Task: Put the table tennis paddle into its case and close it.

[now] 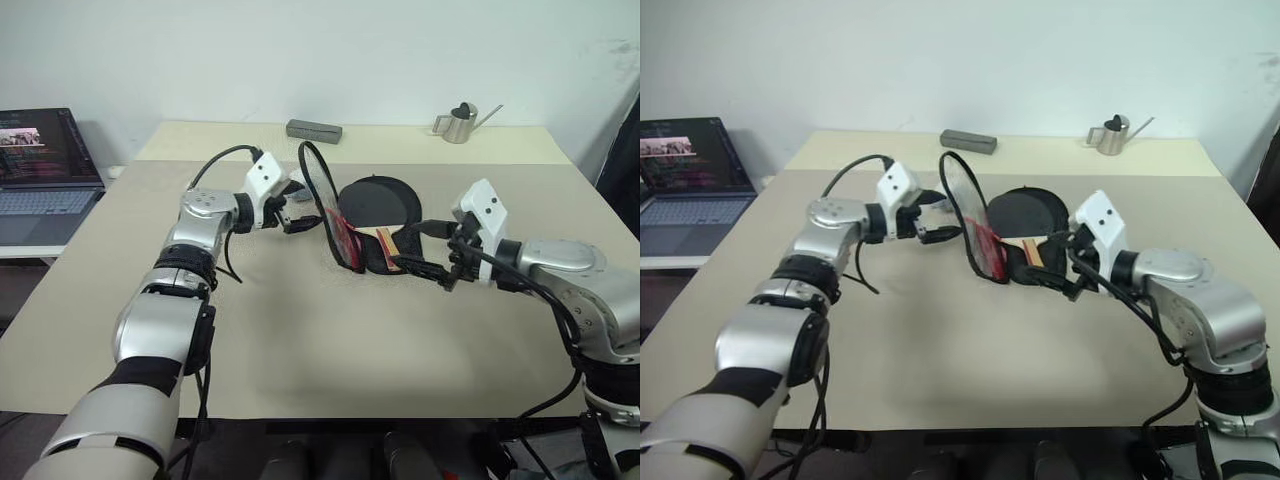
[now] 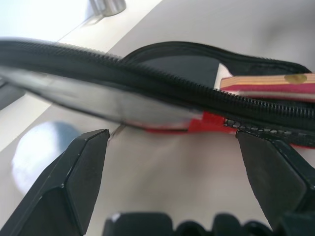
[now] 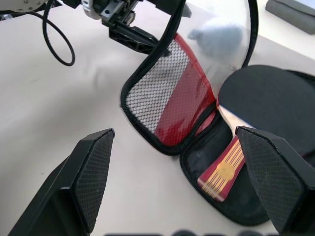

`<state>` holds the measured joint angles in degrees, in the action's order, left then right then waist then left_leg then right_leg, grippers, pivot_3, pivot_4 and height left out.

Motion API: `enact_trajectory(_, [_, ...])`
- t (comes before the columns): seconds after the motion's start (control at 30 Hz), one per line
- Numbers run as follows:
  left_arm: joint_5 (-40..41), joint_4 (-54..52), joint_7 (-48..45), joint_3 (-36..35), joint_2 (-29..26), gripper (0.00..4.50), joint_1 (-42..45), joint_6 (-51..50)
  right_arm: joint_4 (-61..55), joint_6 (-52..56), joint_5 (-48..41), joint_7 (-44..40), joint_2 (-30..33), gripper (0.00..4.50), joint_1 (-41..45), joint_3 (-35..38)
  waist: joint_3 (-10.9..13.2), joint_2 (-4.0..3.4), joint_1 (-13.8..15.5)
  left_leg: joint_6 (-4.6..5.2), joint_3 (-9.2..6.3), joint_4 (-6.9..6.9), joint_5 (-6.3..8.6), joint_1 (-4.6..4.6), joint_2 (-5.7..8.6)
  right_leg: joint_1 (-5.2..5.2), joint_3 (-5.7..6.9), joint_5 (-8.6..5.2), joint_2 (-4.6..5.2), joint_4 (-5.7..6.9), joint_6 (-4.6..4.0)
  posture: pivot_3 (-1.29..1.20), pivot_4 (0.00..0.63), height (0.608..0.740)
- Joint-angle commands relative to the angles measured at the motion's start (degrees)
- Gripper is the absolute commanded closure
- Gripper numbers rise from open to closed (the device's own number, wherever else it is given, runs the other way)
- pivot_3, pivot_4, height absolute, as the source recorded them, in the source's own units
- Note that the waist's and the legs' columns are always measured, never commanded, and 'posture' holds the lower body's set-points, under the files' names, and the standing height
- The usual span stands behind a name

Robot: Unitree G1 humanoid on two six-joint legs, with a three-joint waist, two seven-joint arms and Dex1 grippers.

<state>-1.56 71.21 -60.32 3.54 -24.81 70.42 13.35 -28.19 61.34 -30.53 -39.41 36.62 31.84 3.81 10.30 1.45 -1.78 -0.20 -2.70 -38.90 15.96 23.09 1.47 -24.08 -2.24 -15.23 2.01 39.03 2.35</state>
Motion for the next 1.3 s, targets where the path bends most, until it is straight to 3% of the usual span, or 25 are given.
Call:
enact_trajectory(0.03, [-1.1, 1.1, 1.2, -0.3, 1.4, 0.0, 3.8, 2.0, -4.9, 2.4, -3.2, 1.5, 1.0, 0.18, -0.9, 3.9, 0.0, 0.01, 0.1, 0.0, -0.01, 0.0, 0.0, 0.0, 0.0, 0.0, 0.01, 0.0, 0.0, 0.0, 0.0, 0.0, 0.15, 0.74])
enact_trajectory(0.87, [-8.5, 6.6, 14.7, 0.2, 19.8, 0.0, 8.9, -0.1, -19.0, 18.6, -19.6, 17.4, -0.7, 0.18, -6.8, 17.3, 0.0, 0.04, 0.2, 0.02, -0.04, 0.0, 0.0, 0.04, 0.08, 0.02, -0.01, -0.01, -0.02, 0.0, 0.03, 0.0, 0.15, 0.74])
enact_trajectory(1.3, [-12.2, 7.2, 29.5, 0.7, 19.7, 0.0, 6.9, -1.6, -19.1, 21.4, -26.2, 24.0, -1.3, 0.18, -6.6, 20.8, 0.0, 0.04, 0.1, 0.02, -0.03, 0.01, -0.01, 0.01, 0.06, 0.02, -0.06, -0.01, -0.02, 0.03, 0.03, 0.0, 0.15, 0.74])
